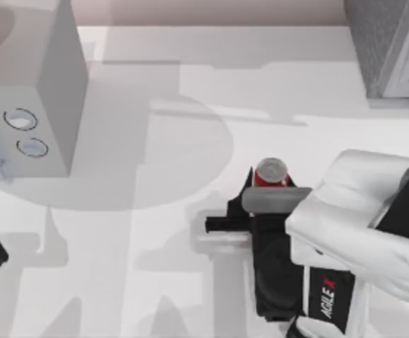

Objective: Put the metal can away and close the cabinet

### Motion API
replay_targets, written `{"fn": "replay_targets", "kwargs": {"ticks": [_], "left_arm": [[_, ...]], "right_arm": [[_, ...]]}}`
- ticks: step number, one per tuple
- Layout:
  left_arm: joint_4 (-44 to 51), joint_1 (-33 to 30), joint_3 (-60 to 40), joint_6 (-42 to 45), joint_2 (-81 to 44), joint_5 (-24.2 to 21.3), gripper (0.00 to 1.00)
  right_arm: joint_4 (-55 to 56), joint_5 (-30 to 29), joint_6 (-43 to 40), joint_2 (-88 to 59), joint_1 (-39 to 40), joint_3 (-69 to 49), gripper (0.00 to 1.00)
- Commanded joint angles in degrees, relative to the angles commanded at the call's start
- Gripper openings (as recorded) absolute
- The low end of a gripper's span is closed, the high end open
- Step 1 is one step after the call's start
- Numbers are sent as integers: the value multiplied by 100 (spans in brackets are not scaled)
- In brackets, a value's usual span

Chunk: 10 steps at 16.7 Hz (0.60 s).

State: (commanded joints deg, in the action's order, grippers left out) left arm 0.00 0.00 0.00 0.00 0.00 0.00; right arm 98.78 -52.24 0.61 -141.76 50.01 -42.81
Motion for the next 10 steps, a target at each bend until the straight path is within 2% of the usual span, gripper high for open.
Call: {"fn": "replay_targets", "kwargs": {"ticks": [6, 10], "left_arm": [[0, 0, 0, 0, 0, 0, 100], [0, 0, 0, 0, 0, 0, 100]], "right_arm": [[-52, 6, 17, 51, 11, -2, 0], [-607, 35, 33, 683, -5, 38, 0]]}}
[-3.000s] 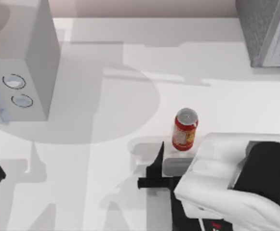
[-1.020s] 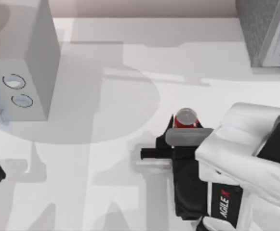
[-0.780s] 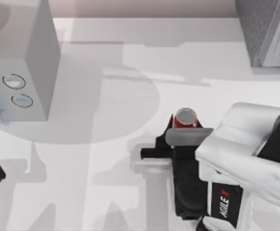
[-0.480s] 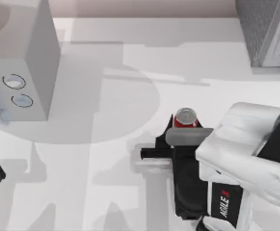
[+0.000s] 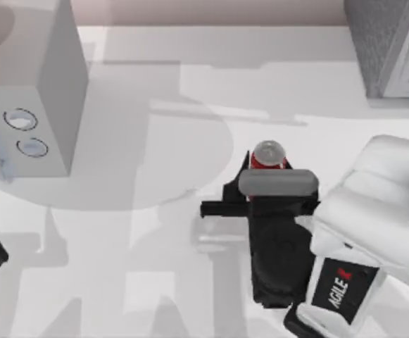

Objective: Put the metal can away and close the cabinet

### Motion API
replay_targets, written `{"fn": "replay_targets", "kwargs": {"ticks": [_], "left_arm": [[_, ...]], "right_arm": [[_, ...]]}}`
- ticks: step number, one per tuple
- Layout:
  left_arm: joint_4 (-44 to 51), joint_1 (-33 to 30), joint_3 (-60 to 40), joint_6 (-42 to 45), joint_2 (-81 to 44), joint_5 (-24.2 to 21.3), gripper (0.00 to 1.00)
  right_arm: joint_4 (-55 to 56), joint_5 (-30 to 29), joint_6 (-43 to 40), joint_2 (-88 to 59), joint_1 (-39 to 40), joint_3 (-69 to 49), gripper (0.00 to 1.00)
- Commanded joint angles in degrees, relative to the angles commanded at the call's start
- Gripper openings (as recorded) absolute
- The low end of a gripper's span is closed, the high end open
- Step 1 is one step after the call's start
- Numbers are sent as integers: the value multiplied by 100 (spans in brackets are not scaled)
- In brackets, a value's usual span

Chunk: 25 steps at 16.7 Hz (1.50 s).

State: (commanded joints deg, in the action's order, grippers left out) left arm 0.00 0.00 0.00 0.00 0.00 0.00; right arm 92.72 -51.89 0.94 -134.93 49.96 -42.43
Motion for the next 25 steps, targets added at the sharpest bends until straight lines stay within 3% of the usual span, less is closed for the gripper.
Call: {"fn": "replay_targets", "kwargs": {"ticks": [19, 25], "left_arm": [[0, 0, 0, 0, 0, 0, 100], [0, 0, 0, 0, 0, 0, 100]], "right_arm": [[-2775, -2, 20, 2868, 6, 174, 0], [-2938, 5, 36, 3027, 16, 160, 0]]}}
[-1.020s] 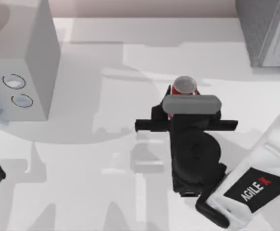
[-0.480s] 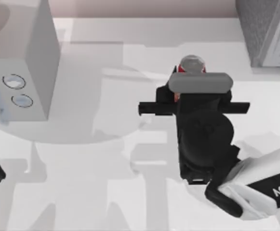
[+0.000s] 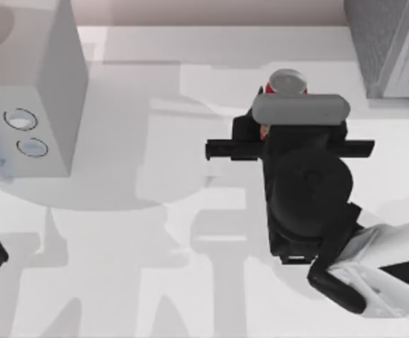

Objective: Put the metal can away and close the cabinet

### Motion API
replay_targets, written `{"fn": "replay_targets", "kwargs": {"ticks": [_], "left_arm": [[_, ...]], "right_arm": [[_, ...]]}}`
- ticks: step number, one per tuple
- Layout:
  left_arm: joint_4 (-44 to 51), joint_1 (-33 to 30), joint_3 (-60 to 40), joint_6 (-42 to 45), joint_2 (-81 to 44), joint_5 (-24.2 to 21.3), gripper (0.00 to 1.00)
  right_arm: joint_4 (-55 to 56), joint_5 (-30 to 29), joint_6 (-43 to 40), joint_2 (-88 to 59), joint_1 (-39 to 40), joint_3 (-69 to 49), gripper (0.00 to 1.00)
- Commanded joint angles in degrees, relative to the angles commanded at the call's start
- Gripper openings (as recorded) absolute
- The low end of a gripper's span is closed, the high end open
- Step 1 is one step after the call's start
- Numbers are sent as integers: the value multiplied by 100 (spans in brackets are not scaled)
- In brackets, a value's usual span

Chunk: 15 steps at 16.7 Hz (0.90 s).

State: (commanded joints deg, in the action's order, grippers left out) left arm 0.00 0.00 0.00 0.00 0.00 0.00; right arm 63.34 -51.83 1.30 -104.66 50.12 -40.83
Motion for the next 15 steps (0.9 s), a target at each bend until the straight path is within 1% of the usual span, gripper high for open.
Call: {"fn": "replay_targets", "kwargs": {"ticks": [3, 5, 8, 12, 15], "left_arm": [[0, 0, 0, 0, 0, 0, 100], [0, 0, 0, 0, 0, 0, 100], [0, 0, 0, 0, 0, 0, 100], [0, 0, 0, 0, 0, 0, 100], [0, 0, 0, 0, 0, 0, 100]], "right_arm": [[-147, 78, -37, 122, -118, 131, 0], [-520, 288, -74, 443, -415, 407, 0], [-1497, 853, -75, 1313, -1121, 968, 0], [-2981, 1732, -53, 3020, -2157, 1742, 0], [-3658, 2296, -46, 4143, -2712, 2160, 0]]}}
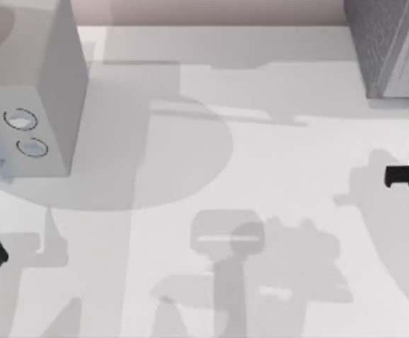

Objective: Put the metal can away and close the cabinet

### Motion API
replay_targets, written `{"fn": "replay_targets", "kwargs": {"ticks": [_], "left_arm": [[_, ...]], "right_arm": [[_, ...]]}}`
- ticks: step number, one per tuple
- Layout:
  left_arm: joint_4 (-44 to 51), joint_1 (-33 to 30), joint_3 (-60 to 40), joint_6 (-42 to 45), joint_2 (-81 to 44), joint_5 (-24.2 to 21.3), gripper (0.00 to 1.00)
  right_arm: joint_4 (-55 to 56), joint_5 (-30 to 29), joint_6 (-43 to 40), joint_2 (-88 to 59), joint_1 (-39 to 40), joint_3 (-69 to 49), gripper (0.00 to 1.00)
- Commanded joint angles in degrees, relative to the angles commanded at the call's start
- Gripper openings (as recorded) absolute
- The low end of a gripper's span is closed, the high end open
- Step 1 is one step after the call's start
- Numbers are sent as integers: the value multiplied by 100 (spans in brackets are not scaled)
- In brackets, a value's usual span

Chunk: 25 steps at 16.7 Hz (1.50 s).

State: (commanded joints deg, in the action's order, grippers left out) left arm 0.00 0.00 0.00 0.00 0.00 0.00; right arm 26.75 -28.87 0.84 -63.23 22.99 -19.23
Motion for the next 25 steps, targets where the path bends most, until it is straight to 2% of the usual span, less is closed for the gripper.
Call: {"fn": "replay_targets", "kwargs": {"ticks": [5, 13, 20, 25], "left_arm": [[0, 0, 0, 0, 0, 0, 100], [0, 0, 0, 0, 0, 0, 100], [0, 0, 0, 0, 0, 0, 100], [0, 0, 0, 0, 0, 0, 100]], "right_arm": [[-1057, 828, -70, 1555, -852, 719, 0], [-2226, 1787, -95, 3661, -1848, 1576, 0], [-2675, 2589, -107, 5877, -2290, 1920, 0], [-2675, 2887, -84, 6323, -2299, 1924, 0]]}}
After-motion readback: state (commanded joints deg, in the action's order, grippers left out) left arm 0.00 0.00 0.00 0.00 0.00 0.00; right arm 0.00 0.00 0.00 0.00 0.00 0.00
